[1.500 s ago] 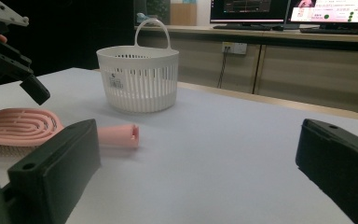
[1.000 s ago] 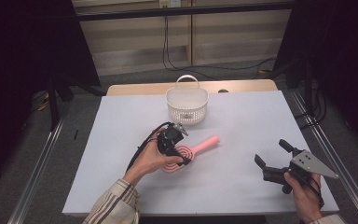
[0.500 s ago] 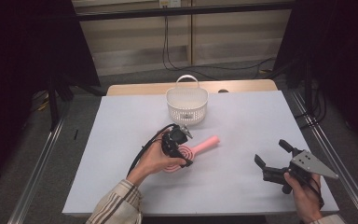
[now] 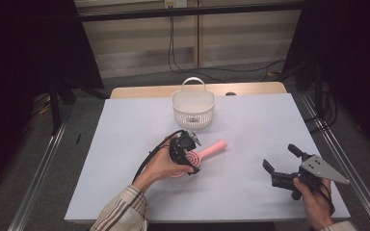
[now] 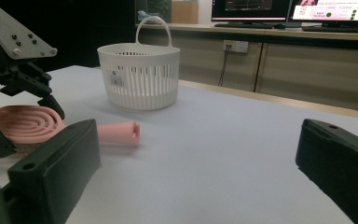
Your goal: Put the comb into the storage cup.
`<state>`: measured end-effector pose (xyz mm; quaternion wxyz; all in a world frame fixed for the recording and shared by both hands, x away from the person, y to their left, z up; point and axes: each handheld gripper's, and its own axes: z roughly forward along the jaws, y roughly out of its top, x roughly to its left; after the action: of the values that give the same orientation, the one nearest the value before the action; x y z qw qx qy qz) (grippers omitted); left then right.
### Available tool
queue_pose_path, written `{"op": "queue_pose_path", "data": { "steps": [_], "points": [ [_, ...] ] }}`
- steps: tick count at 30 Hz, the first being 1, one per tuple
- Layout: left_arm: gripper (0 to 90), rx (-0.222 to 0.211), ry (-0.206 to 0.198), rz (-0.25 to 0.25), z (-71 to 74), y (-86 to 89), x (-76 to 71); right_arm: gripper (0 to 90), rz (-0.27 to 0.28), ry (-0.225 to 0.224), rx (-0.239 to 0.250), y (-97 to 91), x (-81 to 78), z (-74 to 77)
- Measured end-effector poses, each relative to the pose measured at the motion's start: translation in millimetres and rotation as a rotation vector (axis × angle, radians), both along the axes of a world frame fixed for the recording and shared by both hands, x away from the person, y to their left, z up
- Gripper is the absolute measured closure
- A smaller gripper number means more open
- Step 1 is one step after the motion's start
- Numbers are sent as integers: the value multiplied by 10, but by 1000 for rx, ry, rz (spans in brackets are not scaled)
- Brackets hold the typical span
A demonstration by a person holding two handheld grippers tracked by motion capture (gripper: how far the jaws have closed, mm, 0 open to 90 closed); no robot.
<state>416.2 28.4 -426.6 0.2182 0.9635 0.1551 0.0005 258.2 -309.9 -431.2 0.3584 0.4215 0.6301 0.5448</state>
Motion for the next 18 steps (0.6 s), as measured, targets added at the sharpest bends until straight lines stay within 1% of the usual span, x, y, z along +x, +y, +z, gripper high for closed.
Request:
{"op": "queue_pose_path", "data": {
  "steps": [1,4,5,6,7,8,9,11,12,13,16,17,18],
  "points": [
    [71,7,4,-3,-3,3,12,0,0,0,0,-1,0,0],
    [68,1,12,10,-24,2,13,0,-1,1,0,-2,0,0],
    [71,0,13,7,-28,0,14,0,-1,1,1,0,1,0],
    [71,12,12,-2,-25,-2,19,0,-1,1,1,0,1,0],
    [72,3,13,10,-36,-8,10,0,0,1,0,0,0,0],
    [72,3,11,9,-43,-13,6,0,0,1,0,0,0,0],
    [75,11,9,4,-45,-18,5,0,2,-1,-4,-3,-1,0],
    [94,12,6,-4,-51,-27,-4,0,0,0,0,-2,-1,0],
    [120,13,4,-11,-52,-39,-13,0,-1,-1,1,-2,0,0],
    [122,13,4,-11,-52,-39,-13,0,-1,-1,1,-2,0,0],
    [149,35,2,-39,-59,-48,-14,0,-1,-1,1,-2,-1,0],
    [149,29,0,-30,-68,-55,-28,0,-1,-1,1,-2,-1,0],
    [150,37,-10,-33,-71,-59,-32,0,-2,-2,2,-3,-1,0]
  ]
}}
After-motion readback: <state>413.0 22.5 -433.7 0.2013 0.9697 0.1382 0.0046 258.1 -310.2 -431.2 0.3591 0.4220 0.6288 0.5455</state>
